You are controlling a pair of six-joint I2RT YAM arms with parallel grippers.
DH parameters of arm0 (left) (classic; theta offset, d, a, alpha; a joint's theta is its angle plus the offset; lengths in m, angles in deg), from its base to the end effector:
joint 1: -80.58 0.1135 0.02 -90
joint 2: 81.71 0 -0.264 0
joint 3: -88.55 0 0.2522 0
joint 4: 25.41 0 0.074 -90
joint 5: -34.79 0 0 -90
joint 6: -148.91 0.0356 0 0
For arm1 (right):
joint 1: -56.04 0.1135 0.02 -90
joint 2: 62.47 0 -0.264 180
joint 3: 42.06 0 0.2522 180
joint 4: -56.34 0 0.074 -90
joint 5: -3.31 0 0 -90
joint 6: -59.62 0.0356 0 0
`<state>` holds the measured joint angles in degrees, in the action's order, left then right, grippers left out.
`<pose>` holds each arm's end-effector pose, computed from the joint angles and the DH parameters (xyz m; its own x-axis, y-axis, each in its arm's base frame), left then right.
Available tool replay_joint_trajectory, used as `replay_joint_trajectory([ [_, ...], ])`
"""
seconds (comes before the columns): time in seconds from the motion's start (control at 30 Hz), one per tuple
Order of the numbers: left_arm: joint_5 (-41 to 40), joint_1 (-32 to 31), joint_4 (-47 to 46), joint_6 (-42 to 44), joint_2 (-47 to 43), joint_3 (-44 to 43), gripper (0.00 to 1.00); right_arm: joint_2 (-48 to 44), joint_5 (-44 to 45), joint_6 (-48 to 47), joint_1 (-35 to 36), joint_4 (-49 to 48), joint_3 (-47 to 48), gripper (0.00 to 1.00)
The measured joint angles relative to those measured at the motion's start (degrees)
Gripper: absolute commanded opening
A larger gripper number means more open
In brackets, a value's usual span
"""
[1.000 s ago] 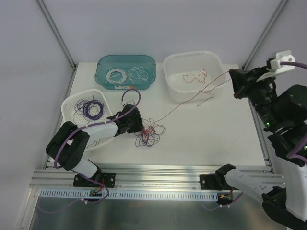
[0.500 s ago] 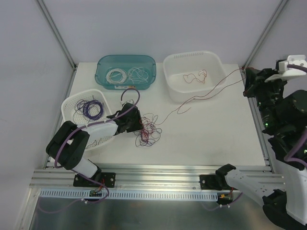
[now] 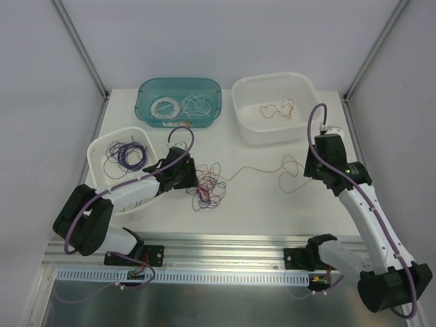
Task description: Untangle the cables
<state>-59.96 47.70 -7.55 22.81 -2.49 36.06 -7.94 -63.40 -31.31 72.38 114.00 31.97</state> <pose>0.2316 -0.1462 0.1825 -0.7660 -0.2040 -0.6097 0.0497 0.9266 -0.3726 0.1848 0.0395 0.3468 -0.5935 -0.1895 -0.7822 0.0303 0.9659 -0.2570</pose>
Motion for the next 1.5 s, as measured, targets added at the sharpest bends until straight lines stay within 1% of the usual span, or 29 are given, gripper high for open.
replay_joint_trajectory([
  [0.07, 0.15, 0.0, 0.28, 0.5, 0.0, 0.0, 0.46, 2.03, -2.51, 1.6, -1.09, 2.25, -4.2, 0.67],
  [0.1, 0.28, 0.0, 0.46, 0.68, 0.0, 0.0, 0.46, 2.86, -4.24, 2.05, -1.29, 3.3, -5.31, 0.69],
  [0.17, 0.63, 0.0, 0.87, 0.96, 0.0, 0.0, 0.46, 3.56, -8.11, 1.55, -0.76, 3.87, -5.77, 0.72],
  [0.23, 1.11, 0.0, 1.14, 1.07, 0.0, 0.0, 0.47, 3.39, -12.15, 0.13, 0.81, 2.47, -5.7, 0.73],
  [0.37, 1.31, -0.02, 1.27, 1.25, 0.0, 0.0, 0.47, 4.74, -21.94, -5.62, 5.86, -1.73, -4.76, 0.74],
  [0.5, 1.53, 0.0, 1.33, 1.42, 0.0, 0.0, 0.47, 12.13, -29.99, -11.98, 12.72, -6.93, -1.42, 0.74],
  [0.57, 1.68, 0.0, 1.38, 1.55, 0.02, 0.0, 0.47, 17.42, -33.38, -14.73, 15.63, -10.62, -0.13, 0.73],
  [0.7, 1.77, 0.0, 1.38, 1.68, 0.11, 0.0, 0.46, 27.52, -39.23, -17.86, 17.88, -16.92, 1.05, 0.72],
  [0.87, 1.77, 0.0, 1.4, 1.68, 0.31, 0.0, 0.47, 38.36, -44.17, -18.56, 20.0, -24.48, 3.91, 0.69],
  [1.0, 2.01, 0.0, 1.38, 1.64, 0.46, -0.02, 0.46, 45.18, -47.87, -16.52, 21.42, -30.91, 5.75, 0.65],
  [1.1, 2.78, 0.0, 1.38, 1.6, 1.01, -0.2, 0.47, 49.29, -49.0, -14.56, 21.53, -35.23, 5.75, 0.61],
  [1.2, 3.17, -0.02, 1.42, 1.38, 1.53, -0.33, 0.47, 51.69, -48.98, -13.14, 21.51, -37.57, 5.73, 0.55],
  [1.3, 3.26, 0.0, 1.4, 0.94, 1.95, -0.35, 0.47, 52.41, -48.83, -12.59, 21.46, -39.1, 5.73, 0.29],
  [1.33, 3.26, 0.0, 1.4, 0.87, 2.14, -0.35, 0.46, 52.41, -48.81, -12.41, 21.46, -39.36, 5.73, 0.12],
  [1.37, 3.23, 0.0, 1.4, 0.79, 2.34, -0.35, 0.46, 52.37, -48.78, -12.48, 21.46, -39.74, 5.73, 0.06],
  [1.4, 3.21, 0.0, 1.38, 0.7, 2.58, -0.35, 0.46, 52.3, -48.72, -12.17, 21.46, -39.82, 5.73, 0.01],
  [1.5, 3.13, 0.0, 1.38, 0.57, 3.74, -0.52, 0.45, 50.6, -48.02, -12.66, 21.46, -38.6, 5.14, 0.01],
])
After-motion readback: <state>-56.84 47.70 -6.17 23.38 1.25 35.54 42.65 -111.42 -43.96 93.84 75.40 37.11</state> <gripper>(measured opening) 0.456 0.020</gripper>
